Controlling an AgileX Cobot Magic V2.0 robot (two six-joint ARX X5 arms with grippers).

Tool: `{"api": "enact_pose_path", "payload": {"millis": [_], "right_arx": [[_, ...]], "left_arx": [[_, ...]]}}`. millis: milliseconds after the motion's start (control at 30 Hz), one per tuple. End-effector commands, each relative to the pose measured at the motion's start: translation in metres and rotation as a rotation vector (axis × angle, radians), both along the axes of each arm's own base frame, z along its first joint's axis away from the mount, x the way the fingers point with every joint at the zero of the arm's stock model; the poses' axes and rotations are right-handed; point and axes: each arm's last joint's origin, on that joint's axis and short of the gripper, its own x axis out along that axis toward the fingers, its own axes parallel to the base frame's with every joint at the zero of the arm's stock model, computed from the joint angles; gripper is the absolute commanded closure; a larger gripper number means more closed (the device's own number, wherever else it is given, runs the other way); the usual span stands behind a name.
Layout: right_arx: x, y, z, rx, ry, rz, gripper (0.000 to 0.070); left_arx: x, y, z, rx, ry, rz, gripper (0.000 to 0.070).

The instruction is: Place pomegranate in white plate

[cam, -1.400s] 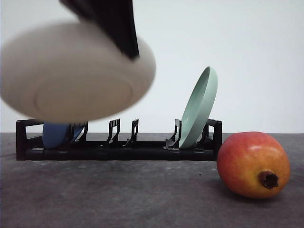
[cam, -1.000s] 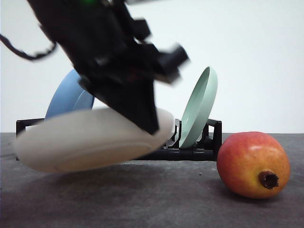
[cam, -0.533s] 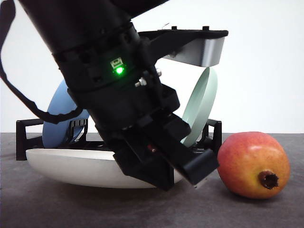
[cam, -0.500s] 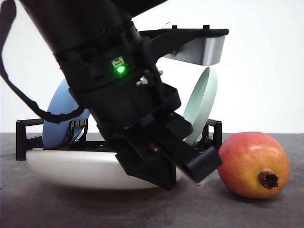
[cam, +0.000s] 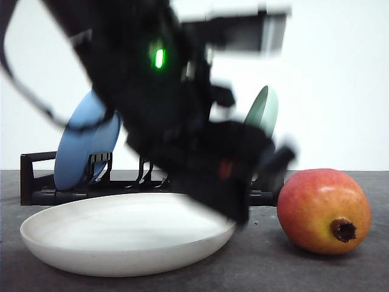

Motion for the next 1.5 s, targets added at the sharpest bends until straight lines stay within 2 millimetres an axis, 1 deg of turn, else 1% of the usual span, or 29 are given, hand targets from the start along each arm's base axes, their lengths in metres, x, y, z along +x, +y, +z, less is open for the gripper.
{"api": "enact_pose_path", "payload": {"millis": [0, 133, 267, 433, 500, 567, 633, 733, 800, 933, 1167, 1467], "right_arx": [[0.002, 0.001, 0.004, 0.036, 0.016, -0.006, 0.0178], [0.009, 0.004, -0.002, 0.089, 0.107, 0.011, 0.0177], [0.021, 0.009, -0.010, 0.140, 0.209, 0.034, 0.0174], [0.037, 0.020, -0.021, 0.160, 0.321, 0.056, 0.0146], [0.045, 0.025, -0.027, 0.158, 0.367, 0.066, 0.0134], [0.052, 0.031, -0.034, 0.151, 0.411, 0.071, 0.0108], [0.059, 0.037, -0.041, 0.133, 0.455, 0.070, 0.0071], [0.069, 0.048, -0.054, 0.087, 0.516, 0.061, 0.0066], [0.075, 0.056, -0.061, 0.062, 0.543, 0.048, 0.0059], [0.084, 0.074, -0.075, 0.042, 0.592, 0.034, 0.0014], [0.093, 0.100, -0.098, -0.012, 0.656, -0.001, 0.0011], [0.098, 0.116, -0.122, -0.087, 0.717, -0.028, 0.0010]], "left_arx": [[0.000, -0.005, 0.027, -0.109, -0.020, 0.012, 0.0414], [0.002, 0.009, 0.069, -0.235, -0.032, 0.065, 0.0416], [0.001, 0.035, 0.104, -0.347, -0.039, 0.124, 0.0416], [-0.006, 0.069, 0.132, -0.425, -0.060, 0.153, 0.0417], [-0.010, 0.080, 0.140, -0.452, -0.069, 0.155, 0.0417], [-0.014, 0.089, 0.147, -0.481, -0.073, 0.157, 0.0417], [-0.017, 0.096, 0.152, -0.511, -0.074, 0.163, 0.0417], [-0.021, 0.104, 0.157, -0.533, -0.080, 0.162, 0.0417], [-0.022, 0.107, 0.158, -0.532, -0.080, 0.162, 0.0417], [-0.023, 0.109, 0.157, -0.520, -0.077, 0.163, 0.0417], [-0.023, 0.109, 0.157, -0.513, -0.077, 0.161, 0.0419], [-0.023, 0.109, 0.157, -0.509, -0.081, 0.157, 0.0423]]}}
